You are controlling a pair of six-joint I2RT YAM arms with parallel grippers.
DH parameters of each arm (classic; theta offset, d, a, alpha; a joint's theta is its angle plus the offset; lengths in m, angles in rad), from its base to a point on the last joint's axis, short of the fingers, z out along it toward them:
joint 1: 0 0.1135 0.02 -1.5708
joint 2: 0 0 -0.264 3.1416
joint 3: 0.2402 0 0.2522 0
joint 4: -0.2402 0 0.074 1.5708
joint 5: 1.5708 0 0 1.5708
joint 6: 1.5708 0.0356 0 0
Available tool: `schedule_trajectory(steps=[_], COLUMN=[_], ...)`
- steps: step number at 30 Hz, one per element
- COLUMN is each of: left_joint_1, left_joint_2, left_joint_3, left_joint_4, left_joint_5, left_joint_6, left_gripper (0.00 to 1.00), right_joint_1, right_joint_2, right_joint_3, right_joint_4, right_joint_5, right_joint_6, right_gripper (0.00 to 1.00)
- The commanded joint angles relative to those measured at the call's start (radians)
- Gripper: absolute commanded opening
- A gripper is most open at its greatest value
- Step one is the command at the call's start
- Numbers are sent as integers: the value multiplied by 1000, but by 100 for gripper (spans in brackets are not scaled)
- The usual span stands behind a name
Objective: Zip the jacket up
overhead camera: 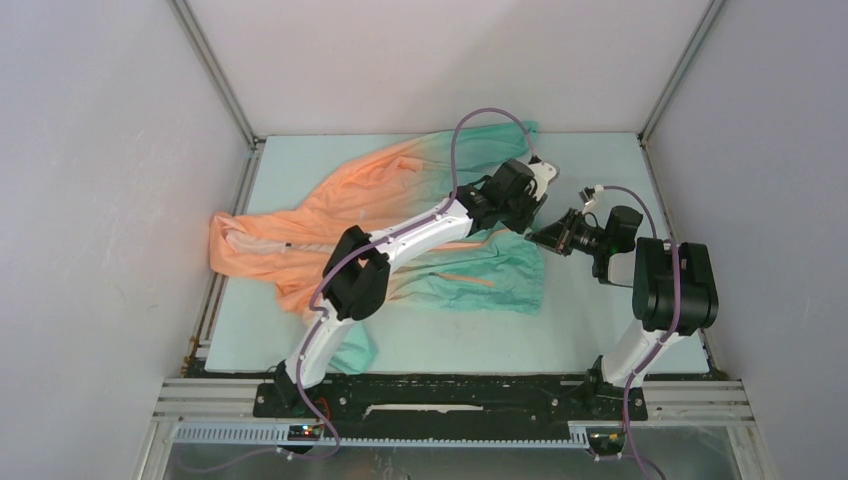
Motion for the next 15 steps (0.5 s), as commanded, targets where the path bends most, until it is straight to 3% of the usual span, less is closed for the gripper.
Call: schedule_trajectory(steps=[1,15], left_joint_1=[6,6], left_joint_2=[-63,-29], left_joint_3=[-14,27], left_joint_4=[34,5], left_joint_5=[-6,11], left_joint_6=[7,1], left_gripper=[34,28], right_joint_1=[5,5], right_joint_2=[-28,-29], right_joint_3=[27,26], right_joint_4=[14,14], right_joint_5=[-17,-22], right_joint_6=[-22,-21], right_gripper=[0,0])
